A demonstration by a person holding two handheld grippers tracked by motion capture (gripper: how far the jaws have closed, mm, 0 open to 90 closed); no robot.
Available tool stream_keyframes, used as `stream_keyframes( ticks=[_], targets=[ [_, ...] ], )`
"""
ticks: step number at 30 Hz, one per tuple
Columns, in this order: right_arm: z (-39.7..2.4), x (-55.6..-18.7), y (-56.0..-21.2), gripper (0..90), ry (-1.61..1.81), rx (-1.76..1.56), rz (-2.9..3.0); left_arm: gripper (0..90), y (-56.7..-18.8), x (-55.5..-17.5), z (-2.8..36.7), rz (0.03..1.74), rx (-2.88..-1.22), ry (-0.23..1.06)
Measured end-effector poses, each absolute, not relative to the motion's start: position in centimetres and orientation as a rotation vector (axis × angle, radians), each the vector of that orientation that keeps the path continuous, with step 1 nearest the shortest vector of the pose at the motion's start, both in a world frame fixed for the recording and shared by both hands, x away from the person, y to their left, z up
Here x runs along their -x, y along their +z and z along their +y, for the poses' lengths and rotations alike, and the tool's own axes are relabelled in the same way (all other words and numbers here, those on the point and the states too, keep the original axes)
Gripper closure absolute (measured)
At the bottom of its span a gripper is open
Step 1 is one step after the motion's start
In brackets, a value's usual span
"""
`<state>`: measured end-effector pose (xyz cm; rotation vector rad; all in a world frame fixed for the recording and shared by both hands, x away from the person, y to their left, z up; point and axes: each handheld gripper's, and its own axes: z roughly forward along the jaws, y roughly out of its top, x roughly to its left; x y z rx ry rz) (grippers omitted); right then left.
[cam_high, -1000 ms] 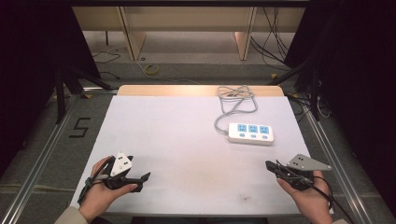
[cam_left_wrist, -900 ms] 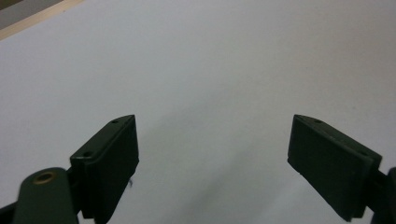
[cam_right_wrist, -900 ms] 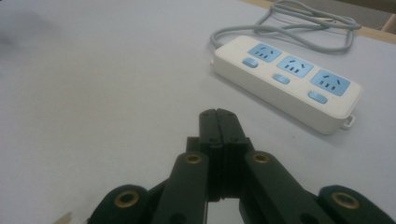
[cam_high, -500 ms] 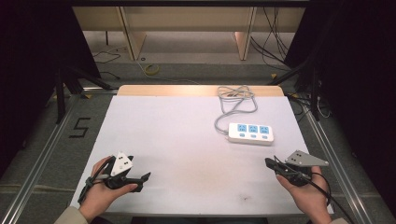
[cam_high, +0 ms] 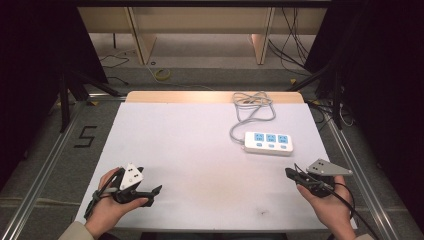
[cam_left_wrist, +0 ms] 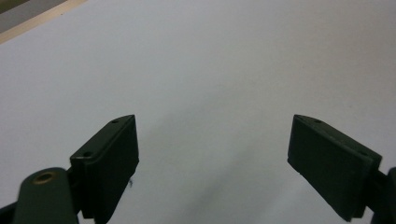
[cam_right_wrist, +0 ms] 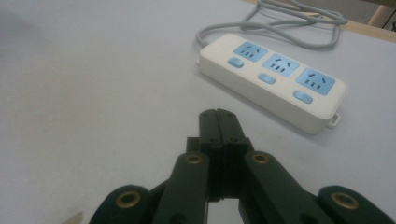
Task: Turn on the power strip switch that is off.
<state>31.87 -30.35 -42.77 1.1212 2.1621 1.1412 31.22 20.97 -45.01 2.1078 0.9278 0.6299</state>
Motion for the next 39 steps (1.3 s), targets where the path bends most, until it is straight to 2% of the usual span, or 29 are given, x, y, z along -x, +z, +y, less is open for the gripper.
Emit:
stream_keyframes(
  ticks=[39],
  targets=[
    [-29.7, -35.4, -42.1, 90.0, 1.094, -1.172, 2.166, 16.0, -45.1, -31.4, 20.6, 0.920, -2.119, 0.620]
  ],
)
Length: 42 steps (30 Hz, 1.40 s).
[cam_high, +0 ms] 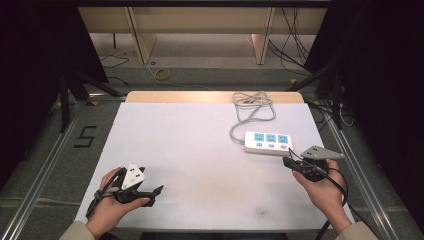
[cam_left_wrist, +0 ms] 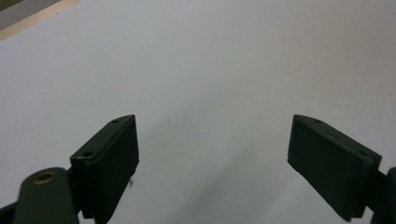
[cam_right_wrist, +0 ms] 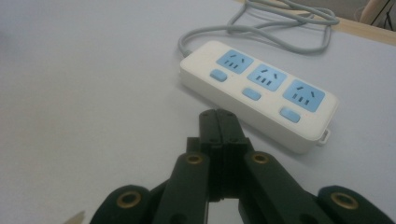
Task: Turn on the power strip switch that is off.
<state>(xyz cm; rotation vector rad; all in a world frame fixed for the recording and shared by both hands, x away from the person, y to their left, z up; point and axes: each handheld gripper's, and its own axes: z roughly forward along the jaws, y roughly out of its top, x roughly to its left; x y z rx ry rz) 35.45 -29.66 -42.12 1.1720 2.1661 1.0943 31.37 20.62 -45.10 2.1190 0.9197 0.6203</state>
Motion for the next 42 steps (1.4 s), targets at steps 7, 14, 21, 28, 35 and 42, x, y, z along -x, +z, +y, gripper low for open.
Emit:
stream_keyframes(
  ticks=[7, 14, 21, 28, 35, 42],
  targets=[
    [-29.4, -36.2, -42.1, 90.0, 1.085, -1.182, 2.174, 16.0, -45.1, -31.3, 20.5, 0.918, -2.120, 0.616],
    [-29.3, -37.0, -41.9, 90.0, 1.077, -1.192, 2.165, 16.0, -45.2, -31.3, 20.5, 0.917, -2.118, 0.611],
    [-29.3, -37.7, -41.9, 90.0, 1.067, -1.201, 2.162, 16.0, -45.1, -31.4, 20.5, 0.924, -2.114, 0.610],
    [-29.1, -38.4, -41.9, 90.0, 1.058, -1.207, 2.169, 16.0, -45.1, -31.4, 20.5, 0.924, -2.115, 0.609],
    [-28.8, -39.1, -41.9, 90.0, 1.053, -1.217, 2.171, 16.1, -45.1, -31.4, 20.3, 0.923, -2.114, 0.601],
    [-28.5, -39.5, -42.1, 90.0, 1.031, -1.210, 2.196, 16.2, -45.1, -31.3, 20.3, 0.913, -2.119, 0.605]
  ],
)
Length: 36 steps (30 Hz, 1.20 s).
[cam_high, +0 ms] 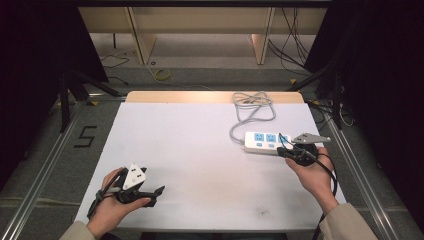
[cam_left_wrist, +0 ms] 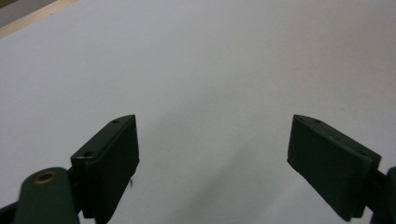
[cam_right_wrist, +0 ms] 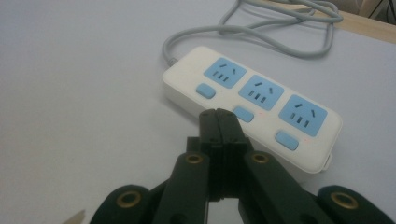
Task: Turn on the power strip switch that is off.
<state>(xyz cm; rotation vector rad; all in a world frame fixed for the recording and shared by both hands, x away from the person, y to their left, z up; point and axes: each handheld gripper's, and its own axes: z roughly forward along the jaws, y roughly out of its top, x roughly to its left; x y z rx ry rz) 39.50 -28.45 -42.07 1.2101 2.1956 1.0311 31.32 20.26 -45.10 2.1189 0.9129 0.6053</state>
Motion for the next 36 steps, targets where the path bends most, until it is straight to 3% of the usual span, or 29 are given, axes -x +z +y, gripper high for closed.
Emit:
stream_keyframes(
  ticks=[36],
  targets=[
    [-28.3, -41.6, -41.2, 90.0, 1.024, -1.248, 2.174, 16.2, -45.1, -31.4, 20.1, 0.913, -2.118, 0.601]
  ],
)
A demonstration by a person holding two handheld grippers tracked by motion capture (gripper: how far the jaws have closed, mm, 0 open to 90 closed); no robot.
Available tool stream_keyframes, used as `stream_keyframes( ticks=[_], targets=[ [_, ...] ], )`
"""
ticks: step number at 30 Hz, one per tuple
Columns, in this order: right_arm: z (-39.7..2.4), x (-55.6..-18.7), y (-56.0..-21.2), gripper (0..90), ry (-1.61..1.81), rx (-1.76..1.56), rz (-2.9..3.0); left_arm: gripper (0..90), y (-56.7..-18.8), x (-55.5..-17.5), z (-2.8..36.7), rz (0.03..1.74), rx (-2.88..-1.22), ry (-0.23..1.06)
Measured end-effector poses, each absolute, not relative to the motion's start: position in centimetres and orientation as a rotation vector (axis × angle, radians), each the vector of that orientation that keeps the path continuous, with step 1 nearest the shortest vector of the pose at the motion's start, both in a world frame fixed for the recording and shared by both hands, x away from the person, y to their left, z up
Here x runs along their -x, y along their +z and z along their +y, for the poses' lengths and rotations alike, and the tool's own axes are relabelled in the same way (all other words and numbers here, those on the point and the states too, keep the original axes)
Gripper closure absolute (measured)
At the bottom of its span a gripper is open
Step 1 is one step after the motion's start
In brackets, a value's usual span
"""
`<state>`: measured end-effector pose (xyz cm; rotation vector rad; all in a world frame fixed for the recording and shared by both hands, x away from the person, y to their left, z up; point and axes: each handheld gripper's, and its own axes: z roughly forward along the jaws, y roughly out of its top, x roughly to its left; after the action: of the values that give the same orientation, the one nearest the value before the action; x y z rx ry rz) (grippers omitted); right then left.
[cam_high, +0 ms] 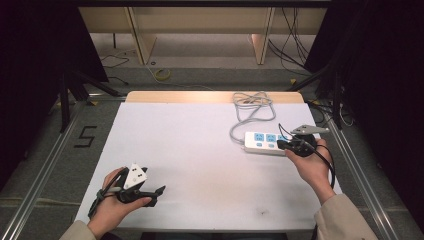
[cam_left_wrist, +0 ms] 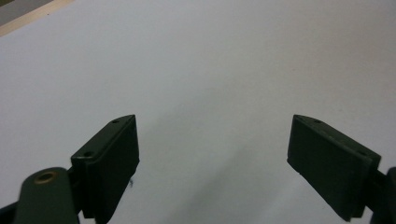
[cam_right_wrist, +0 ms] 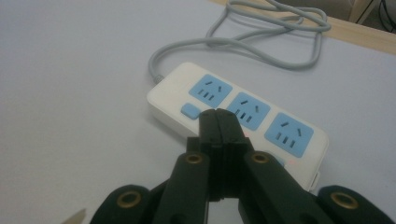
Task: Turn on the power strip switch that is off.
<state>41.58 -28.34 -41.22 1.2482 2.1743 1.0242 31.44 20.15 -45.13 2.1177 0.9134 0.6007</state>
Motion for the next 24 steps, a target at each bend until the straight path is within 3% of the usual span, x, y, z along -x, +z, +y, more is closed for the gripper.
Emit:
stream_keyframes(
  ticks=[24],
  targets=[
    [-27.5, -42.7, -40.8, 90.0, 1.004, -1.262, 2.179, 16.2, -45.1, -31.4, 20.1, 0.914, -2.119, 0.596]
  ],
)
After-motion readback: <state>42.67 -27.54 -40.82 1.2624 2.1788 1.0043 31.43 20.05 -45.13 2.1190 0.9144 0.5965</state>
